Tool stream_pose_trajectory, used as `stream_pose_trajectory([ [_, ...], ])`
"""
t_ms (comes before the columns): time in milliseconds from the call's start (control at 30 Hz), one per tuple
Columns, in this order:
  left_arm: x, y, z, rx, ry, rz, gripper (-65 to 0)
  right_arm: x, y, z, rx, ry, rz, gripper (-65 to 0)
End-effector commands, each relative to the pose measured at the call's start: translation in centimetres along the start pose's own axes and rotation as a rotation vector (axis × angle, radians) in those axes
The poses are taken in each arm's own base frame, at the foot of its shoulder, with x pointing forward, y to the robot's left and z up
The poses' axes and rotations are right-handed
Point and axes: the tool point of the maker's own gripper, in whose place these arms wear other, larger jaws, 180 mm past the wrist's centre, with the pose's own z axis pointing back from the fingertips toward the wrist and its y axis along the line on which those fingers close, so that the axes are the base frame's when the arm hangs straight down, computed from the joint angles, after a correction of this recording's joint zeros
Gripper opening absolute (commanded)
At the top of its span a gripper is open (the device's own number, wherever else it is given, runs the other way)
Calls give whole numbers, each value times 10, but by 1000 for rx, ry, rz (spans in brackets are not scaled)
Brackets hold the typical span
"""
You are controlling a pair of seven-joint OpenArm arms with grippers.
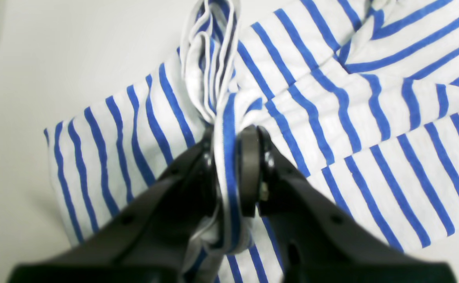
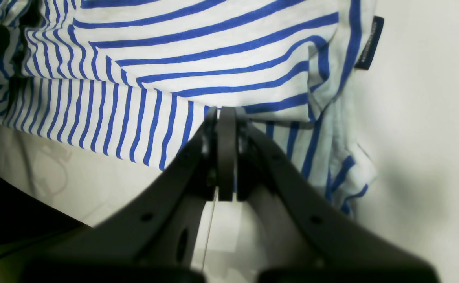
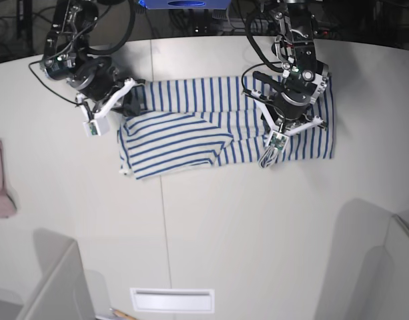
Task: Fold the T-shirt properly
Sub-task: 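Fold the strip end held by the left gripper toward the right gripper, then release the folded end and move the right gripper to the strip's other end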
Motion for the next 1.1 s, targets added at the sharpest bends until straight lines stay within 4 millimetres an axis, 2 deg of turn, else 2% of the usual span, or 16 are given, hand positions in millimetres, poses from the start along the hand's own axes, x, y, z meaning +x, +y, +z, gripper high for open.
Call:
stream_pose_trajectory([
  [0,10,0,3,-1,-38,3,-650,11,2,2,12,-40,11,-650],
  [667,8,-1,3,-3,-32,3,-650,11,2,2,12,-40,11,-650],
  [700,8,-1,3,-3,-32,3,-630,11,2,2,12,-40,11,-650],
  [767,8,-2,3,-5,-33,4,-497,11,2,2,12,-40,11,-650],
  [833,14,-14,2,-36,-45,-19,-364,11,2,2,12,-39,10,-650],
  [933,25,-43,2,-104,-73,-66,-222,11,2,2,12,-39,10,-650],
  [1000,27,-65,4,-157,-81,-96,-178,11,2,2,12,-39,10,-650],
  [1067,31,-91,8,-220,-95,-132,-179,11,2,2,12,-39,10,-650],
])
